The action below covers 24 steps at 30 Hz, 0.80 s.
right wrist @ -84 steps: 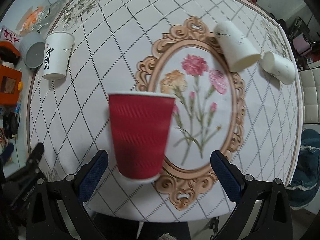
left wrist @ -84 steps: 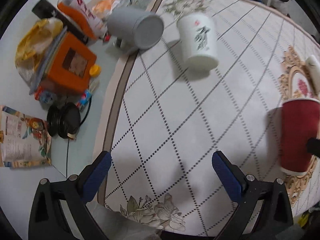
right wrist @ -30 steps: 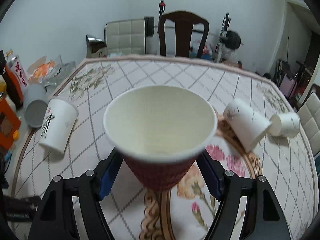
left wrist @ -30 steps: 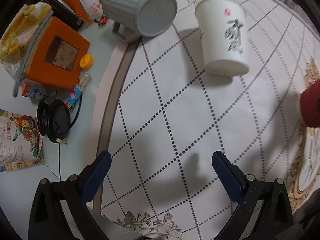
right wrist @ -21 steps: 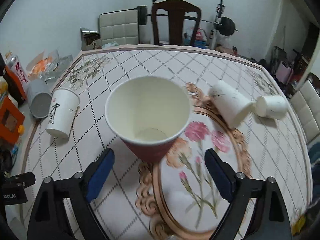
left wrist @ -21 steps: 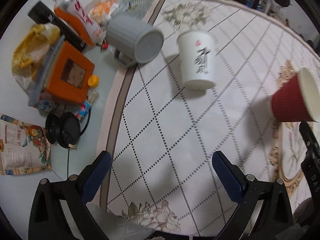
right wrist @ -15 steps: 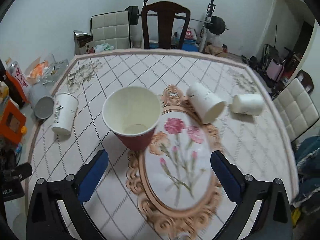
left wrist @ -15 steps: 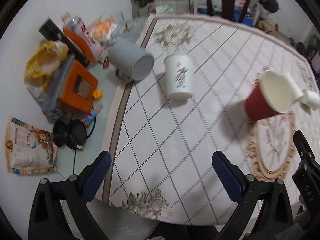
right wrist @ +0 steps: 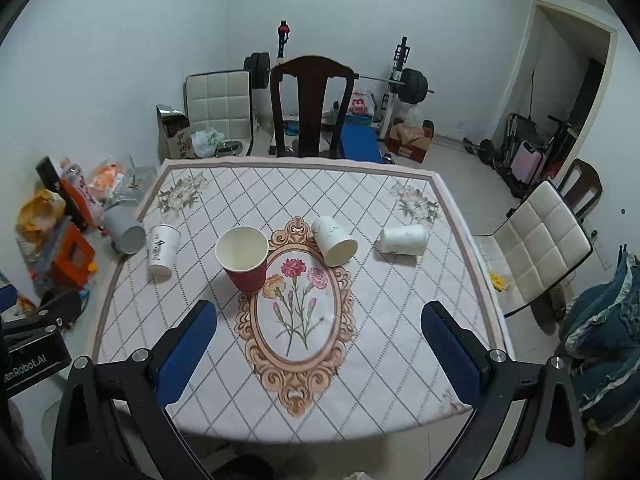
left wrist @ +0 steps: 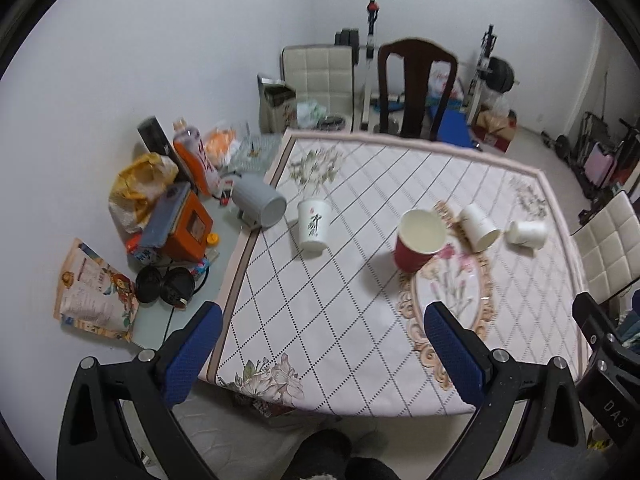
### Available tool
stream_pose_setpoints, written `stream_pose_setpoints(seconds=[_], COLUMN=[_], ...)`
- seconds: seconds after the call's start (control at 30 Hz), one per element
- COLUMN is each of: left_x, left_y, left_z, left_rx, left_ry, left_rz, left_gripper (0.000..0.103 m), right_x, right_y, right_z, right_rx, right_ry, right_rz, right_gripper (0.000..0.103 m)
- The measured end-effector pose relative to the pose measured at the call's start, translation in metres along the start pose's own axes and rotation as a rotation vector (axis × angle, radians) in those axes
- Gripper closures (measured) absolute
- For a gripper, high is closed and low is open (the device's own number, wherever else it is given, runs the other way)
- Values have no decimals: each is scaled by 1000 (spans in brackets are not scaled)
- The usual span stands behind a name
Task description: Flip cup upright
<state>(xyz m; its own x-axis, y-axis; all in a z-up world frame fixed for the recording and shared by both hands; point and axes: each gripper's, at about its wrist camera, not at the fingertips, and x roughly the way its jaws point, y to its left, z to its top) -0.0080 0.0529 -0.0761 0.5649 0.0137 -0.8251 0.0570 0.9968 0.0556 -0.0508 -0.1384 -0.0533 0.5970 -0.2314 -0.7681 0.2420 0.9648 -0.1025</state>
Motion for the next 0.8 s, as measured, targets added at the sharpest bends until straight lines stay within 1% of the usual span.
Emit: stream_pose_setpoints(seconds=[0.17, 0.27, 0.37, 0.6, 0.8], left_x=[-45, -62, -79, -100, -108], left_y=[-4, -5, -3, 1, 4], left_z=[-10, -16, -21, -30, -38], left_rx=[21, 24, 21, 12, -3], left_ry=[-56, -76, -98, -121, -138], left_rz=[-10, -11, -6, 15, 13], left_gripper=[0, 0, 0, 0, 0], right_x=[-51, -79, -98, -126, -135], right_y=[-14, -21, -25, -29, -29], right_z=[-4, -6, -10, -21, -26], right_rx=[3, 9, 9, 5, 1], right_ry=[-43, -62, -71, -77, -81], right_rz=[9, 16, 20, 44, 57], right_gripper=[0, 0, 0, 0, 0])
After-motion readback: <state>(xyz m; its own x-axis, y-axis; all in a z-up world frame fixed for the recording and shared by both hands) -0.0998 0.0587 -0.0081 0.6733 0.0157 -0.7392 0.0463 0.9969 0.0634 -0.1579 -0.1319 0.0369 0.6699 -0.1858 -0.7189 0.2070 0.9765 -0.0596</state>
